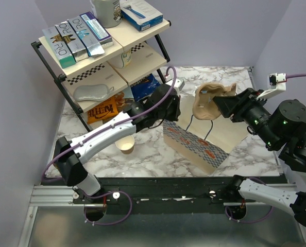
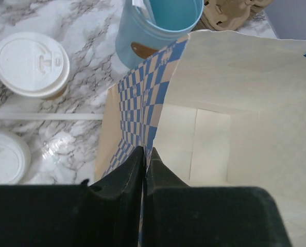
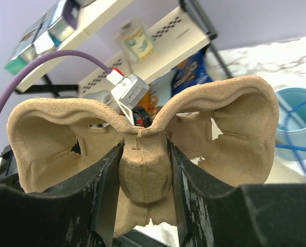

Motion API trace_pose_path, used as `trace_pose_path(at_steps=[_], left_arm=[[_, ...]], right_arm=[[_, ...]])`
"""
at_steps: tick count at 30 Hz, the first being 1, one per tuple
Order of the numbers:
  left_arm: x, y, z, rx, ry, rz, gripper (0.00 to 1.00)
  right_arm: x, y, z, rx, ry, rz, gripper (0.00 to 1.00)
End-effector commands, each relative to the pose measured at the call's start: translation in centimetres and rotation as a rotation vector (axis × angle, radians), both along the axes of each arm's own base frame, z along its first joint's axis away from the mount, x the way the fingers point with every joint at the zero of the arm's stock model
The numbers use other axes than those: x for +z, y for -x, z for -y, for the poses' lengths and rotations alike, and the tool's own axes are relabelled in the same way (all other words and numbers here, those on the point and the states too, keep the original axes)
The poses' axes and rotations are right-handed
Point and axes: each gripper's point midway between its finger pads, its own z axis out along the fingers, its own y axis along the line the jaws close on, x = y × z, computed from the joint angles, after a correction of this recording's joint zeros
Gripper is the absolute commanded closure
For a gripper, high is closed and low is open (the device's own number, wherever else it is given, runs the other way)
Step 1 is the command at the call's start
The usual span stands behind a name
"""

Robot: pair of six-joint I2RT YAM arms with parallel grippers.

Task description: Pack the takeout coffee

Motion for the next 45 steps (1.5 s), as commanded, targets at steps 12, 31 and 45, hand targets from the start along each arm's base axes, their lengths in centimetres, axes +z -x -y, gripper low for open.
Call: trace_pose_path(at_steps=[12, 31, 45], left_arm=[[-0.3, 4.6, -5.9, 0.383, 0.192, -0.147, 0.97], [0.0, 6.1, -5.2, 0.326, 0.232, -0.119, 0.97], [-0.2, 6.2, -5.4, 0.333, 0.211, -0.100, 0.97]], right_arm=[[-4.0, 3.3, -3.0, 0.181, -0.092, -0.240, 0.51], [-9.3, 3.1, 1.5, -0.126, -0.145, -0.462, 0.55], [-8.5, 0.4, 1.1, -0.242, -0.232, -0.439, 0.50]])
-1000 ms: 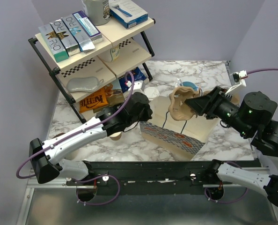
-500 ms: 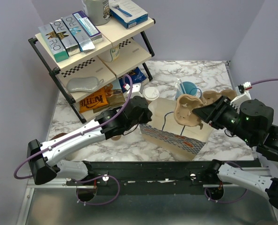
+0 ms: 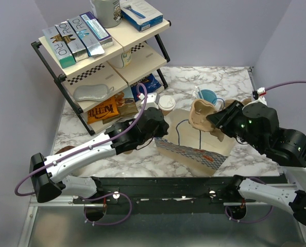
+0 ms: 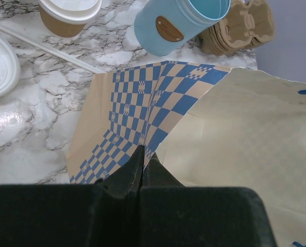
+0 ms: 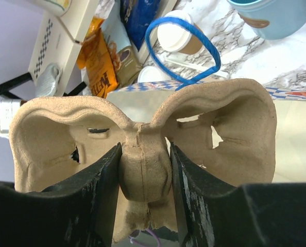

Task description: Pack the takeout coffee

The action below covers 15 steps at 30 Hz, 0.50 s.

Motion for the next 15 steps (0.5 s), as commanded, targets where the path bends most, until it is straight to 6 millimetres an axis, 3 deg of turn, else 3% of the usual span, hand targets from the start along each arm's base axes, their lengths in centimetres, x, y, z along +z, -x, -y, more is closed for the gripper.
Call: trace_pose_path(at_steps=[1, 8, 15], left_arm=[[0.5, 0.0, -0.4, 0.012, 0.006, 0.034, 0.97], [0.1, 0.0, -0.6, 0.015, 0.001, 0.033, 0.97], [0.6, 0.0, -0.8, 0.021, 0.008, 0.046, 0.97]], right_arm=[[1.9, -0.9, 1.4, -0.119, -0.077, 0.050, 0.50], [2.6, -1.2, 2.3, -0.169, -0.111, 0.089, 0.50], [1.7, -1.8, 1.1, -0.137, -0.072, 0.065, 0.50]])
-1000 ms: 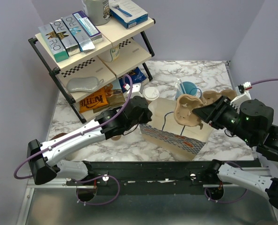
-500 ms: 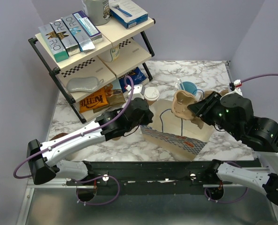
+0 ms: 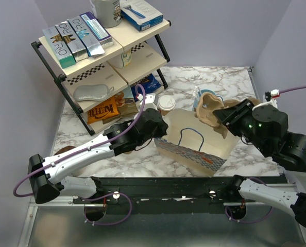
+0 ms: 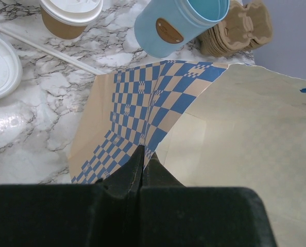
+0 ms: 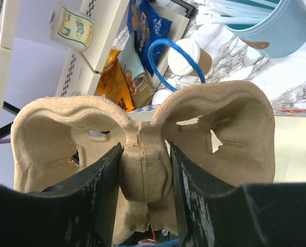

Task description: Pack the takeout coffee

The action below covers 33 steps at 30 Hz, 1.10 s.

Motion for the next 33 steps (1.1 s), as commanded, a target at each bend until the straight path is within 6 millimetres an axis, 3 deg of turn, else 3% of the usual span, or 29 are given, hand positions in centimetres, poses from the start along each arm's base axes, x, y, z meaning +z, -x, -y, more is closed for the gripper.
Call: trace_pose_path(at_steps=[1, 8, 14, 25, 33], left_arm=[[0.6, -0.1, -0.5, 0.015, 0.000, 0.033, 0.97], [1.2, -0.3, -0.2, 0.016, 0.007, 0.039, 0.97], [1.2, -0.4, 0.2, 0.013, 0.017, 0.037, 0.96], [1.1, -0.7, 0.3, 0.020, 0.004, 0.039, 0.96], [1.2, -0.5, 0.6, 0.003, 0.015, 0.036, 0.93]], right_arm=[[-0.7, -1.3, -1.0, -0.013, 0.030, -0.016, 0.50], [-3.2, -0.8, -2.4, 0.060, 0.078, -0.093, 0.50], [-6.3, -0.5, -1.9, 0.035, 0.121, -0.163, 0.50], [-9.2, 1.8, -3.3, 0.167, 0.139, -0.285, 0.52], [-11.6, 0.8, -2.6, 0.107, 0.230, -0.317, 0.52]])
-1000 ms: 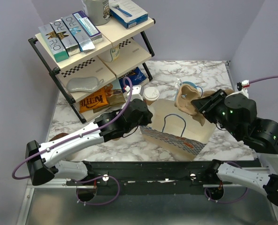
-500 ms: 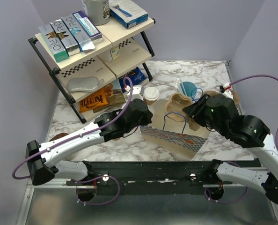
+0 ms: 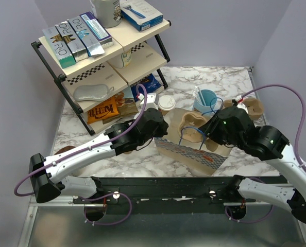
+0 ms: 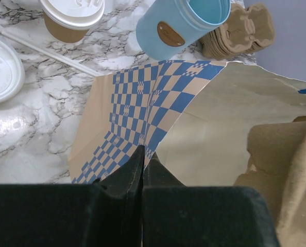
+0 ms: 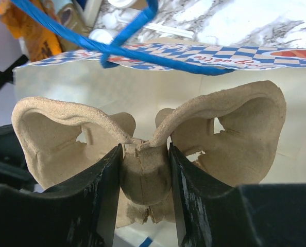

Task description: Pack the takeout coffee

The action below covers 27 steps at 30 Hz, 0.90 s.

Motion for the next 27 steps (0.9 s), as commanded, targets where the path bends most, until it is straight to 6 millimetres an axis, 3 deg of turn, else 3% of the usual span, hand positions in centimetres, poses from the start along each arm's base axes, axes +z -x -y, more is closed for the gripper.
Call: trace_pose_path(at_steps=[1, 6, 15, 27], left_arm=[[1.3, -0.1, 0.5, -0.008, 0.030, 0.028, 0.93], [1.3, 0.1, 0.6, -0.021, 0.033, 0.026, 0.93], [1.3, 0.4, 0.5, -0.031, 0.035, 0.026, 0.93], [1.0, 0.4, 1.6, -0.054, 0.031, 0.015, 0.93]], right_arm=[[-2.2, -0.4, 0.4, -0.027, 0.067, -0.041, 0.52], [-3.9, -1.5, -1.2, -0.015, 0.079, -0.054, 0.51], [-8.1, -2.7, -2.1, -0.022, 0.146, -0.135, 0.51], [-13.4, -2.0, -3.4, 0.002, 0.168, -0.270, 0.51]])
